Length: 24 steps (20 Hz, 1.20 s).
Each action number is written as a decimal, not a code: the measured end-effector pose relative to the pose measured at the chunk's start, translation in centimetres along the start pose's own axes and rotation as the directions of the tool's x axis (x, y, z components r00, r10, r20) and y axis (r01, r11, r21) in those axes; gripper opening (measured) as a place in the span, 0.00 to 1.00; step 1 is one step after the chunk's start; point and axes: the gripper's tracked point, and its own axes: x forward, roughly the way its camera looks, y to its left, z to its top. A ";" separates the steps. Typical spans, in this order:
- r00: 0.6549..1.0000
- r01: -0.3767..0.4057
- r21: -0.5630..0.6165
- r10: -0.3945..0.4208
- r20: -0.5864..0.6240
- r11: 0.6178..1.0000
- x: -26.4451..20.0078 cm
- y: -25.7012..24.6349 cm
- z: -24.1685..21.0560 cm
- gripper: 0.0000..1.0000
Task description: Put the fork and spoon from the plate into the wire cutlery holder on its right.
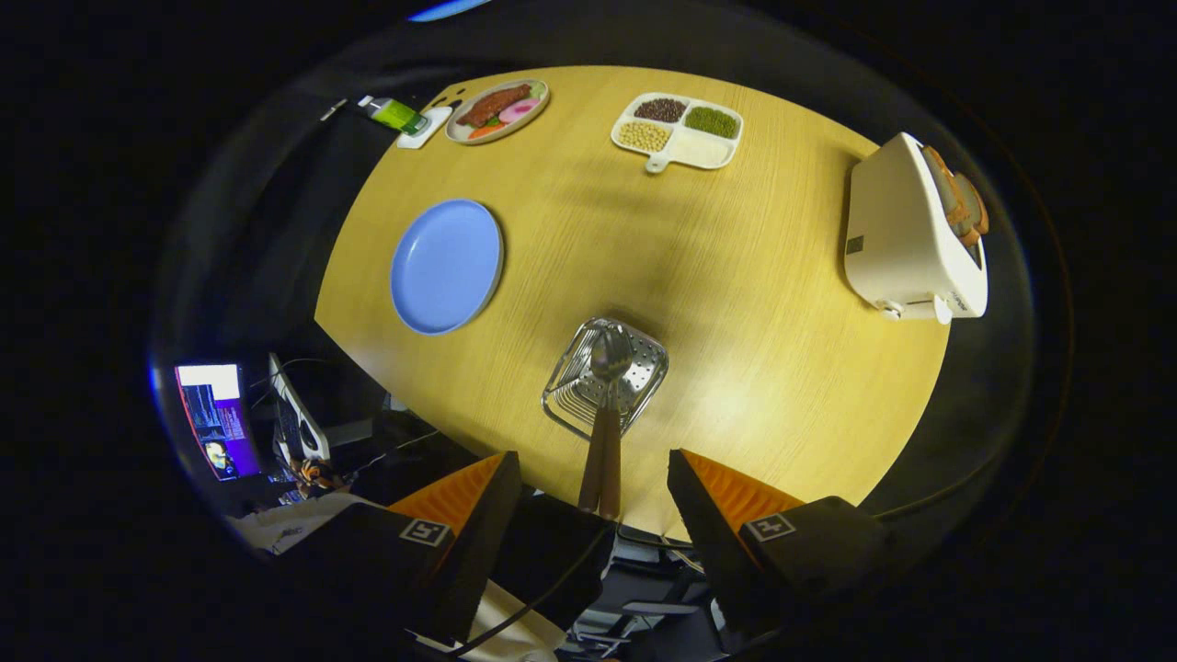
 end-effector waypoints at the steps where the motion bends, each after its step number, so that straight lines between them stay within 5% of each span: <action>1: 0.999 -0.008 -0.006 0.008 0.051 1.000 -0.6 0.5 0.3 0.99; 7: 0.935 0.070 -0.050 -0.047 0.353 0.996 -4.6 1.5 1.4 1.00; 12: 0.747 0.184 0.048 -0.171 0.643 0.982 -11.4 1.6 3.3 1.00; 16: 0.629 0.269 0.131 -0.277 0.726 0.954 -15.6 0.6 2.0 1.00; 24: 0.382 0.233 0.291 -0.363 0.850 0.928 -23.5 1.7 -1.0 0.98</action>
